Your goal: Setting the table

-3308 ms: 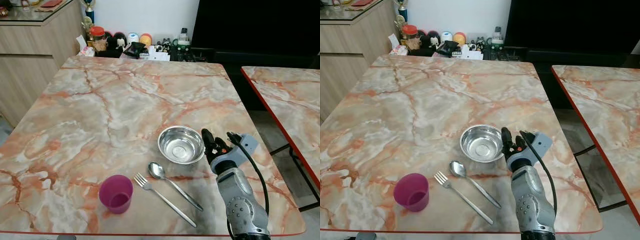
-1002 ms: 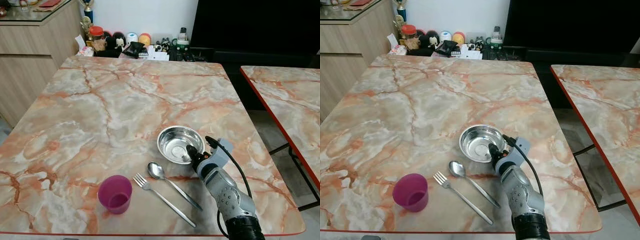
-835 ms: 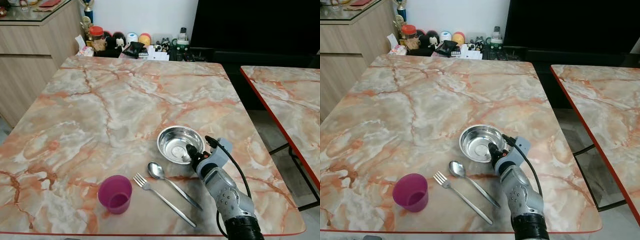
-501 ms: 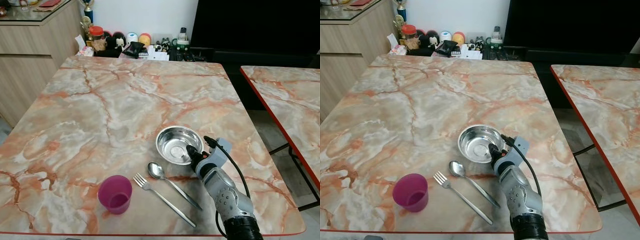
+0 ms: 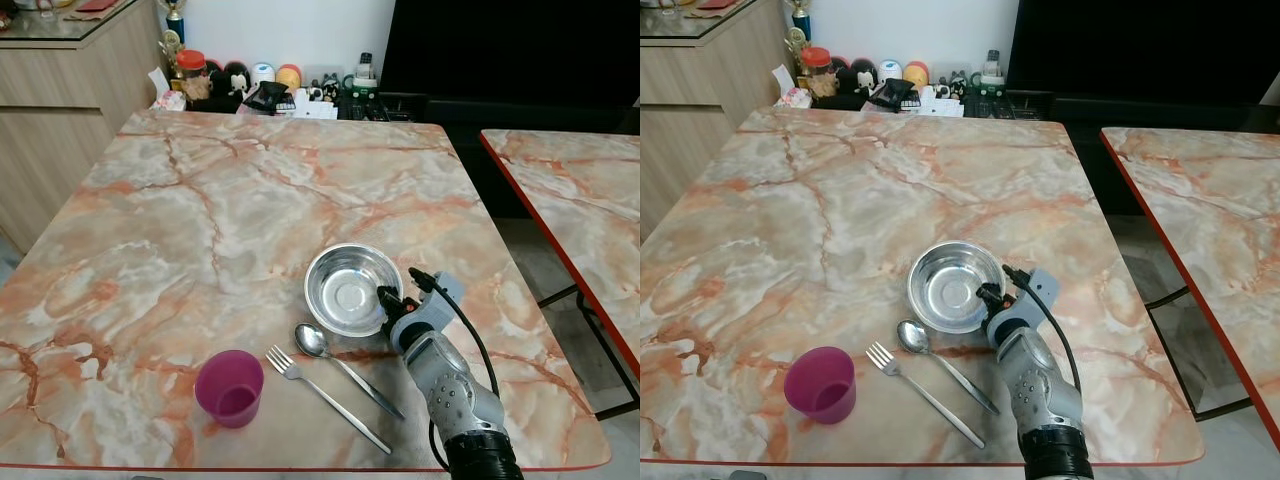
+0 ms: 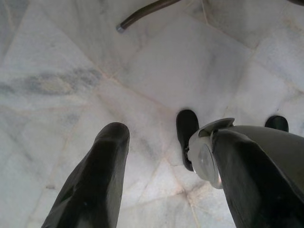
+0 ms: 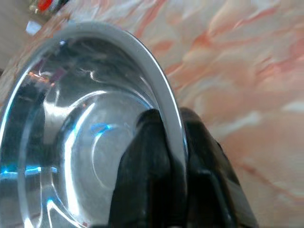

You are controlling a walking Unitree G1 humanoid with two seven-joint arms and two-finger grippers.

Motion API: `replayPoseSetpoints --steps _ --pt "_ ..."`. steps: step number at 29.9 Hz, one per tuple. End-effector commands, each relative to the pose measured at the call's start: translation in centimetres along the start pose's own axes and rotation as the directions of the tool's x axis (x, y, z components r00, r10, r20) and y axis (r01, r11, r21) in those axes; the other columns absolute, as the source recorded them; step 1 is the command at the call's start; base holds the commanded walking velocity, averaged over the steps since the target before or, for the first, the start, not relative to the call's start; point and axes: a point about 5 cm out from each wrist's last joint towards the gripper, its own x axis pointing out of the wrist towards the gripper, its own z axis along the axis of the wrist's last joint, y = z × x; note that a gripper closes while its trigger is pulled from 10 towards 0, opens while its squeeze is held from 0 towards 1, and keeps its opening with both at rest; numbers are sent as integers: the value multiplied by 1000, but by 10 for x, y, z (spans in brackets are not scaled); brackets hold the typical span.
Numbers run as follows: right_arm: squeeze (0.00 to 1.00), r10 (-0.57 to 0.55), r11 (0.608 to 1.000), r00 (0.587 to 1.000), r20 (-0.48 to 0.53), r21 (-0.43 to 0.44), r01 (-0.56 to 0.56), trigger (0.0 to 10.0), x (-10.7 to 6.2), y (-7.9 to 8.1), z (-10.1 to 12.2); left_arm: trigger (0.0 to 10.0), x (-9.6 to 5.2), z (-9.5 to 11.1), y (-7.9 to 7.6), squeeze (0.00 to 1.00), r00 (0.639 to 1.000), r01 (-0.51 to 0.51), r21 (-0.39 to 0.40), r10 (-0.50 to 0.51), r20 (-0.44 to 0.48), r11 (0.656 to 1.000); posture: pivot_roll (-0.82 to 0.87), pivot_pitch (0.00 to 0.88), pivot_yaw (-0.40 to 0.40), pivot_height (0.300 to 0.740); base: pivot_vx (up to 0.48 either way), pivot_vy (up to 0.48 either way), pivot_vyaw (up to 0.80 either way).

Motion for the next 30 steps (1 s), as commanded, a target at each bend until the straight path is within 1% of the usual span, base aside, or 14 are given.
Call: replayPoseSetpoints --steps 1,2,3,5,7,8,10,12,18,20,21,23,26,30 --pt "0 -20 1000 997 74 -6 21 4118 -3 -5 9 10000 -2 -9 -1 0 1000 -5 -5 5 -23 1000 102 131 -63 740 0 0 0" --pt "0 -20 1000 997 74 -6 21 4118 -3 -5 9 10000 -2 -9 -1 0 1000 -5 -5 5 -23 1000 102 131 -63 740 0 0 0" --pt "0 -12 999 993 118 -33 16 10000 -5 -6 14 10000 -3 -9 2 0 1000 -15 -4 15 -25 1000 102 132 -62 740 0 0 0" --pt "0 -4 999 989 146 -42 11 10000 -7 -5 17 10000 -4 -10 5 0 999 -22 -2 22 -27 1000 102 132 -62 740 0 0 0" --pt "0 -1 999 977 214 -45 11 10000 -11 -6 25 10000 -5 -11 9 0 999 -38 -4 37 -30 999 101 133 -62 740 0 0 0" --pt "0 9 997 958 287 -79 14 10000 -15 -7 35 10000 -6 -12 13 0 998 -54 -11 54 -33 998 101 132 -62 740 0 0 0" --pt "0 23 994 944 329 -113 15 10000 -18 -7 41 10000 -7 -13 15 0 998 -62 -15 62 -34 998 95 131 -61 740 0 0 0" --pt "0 37 995 927 373 -100 1 10000 -23 -9 47 10000 -8 -15 20 0 997 -75 -18 74 -35 997 95 130 -61 740 0 0 0" --pt "0 69 990 906 419 -139 -11 10000 -29 -8 54 10000 -12 -21 27 0 994 -102 -35 101 -43 994 98 128 -65 740 0 0 0" --pt "0 79 988 898 433 -153 -14 10000 -30 -7 57 10000 -13 -23 27 0 994 -99 -22 98 -48 995 98 128 -65 740 0 0 0" --pt "0 85 987 894 440 -159 -15 10000 -31 -6 57 10000 -13 -24 27 0 994 -94 -6 93 -51 996 98 122 -65 740 0 0 0" --pt "0 95 986 884 457 -165 -21 10000 -31 -4 59 10000 -13 -24 26 0 994 -93 -7 92 -51 996 97 120 -66 740 0 -444 0" --pt "0 104 985 873 476 -169 -26 10000 -32 -2 61 10000 -13 -24 24 0 995 -87 -7 87 -52 996 95 115 -65 740 0 0 0" --pt "0 112 984 872 477 -176 -30 10000 -32 2 59 10000 -12 -24 19 0 996 -73 -5 73 -48 997 93 110 -65 740 0 -240 0"
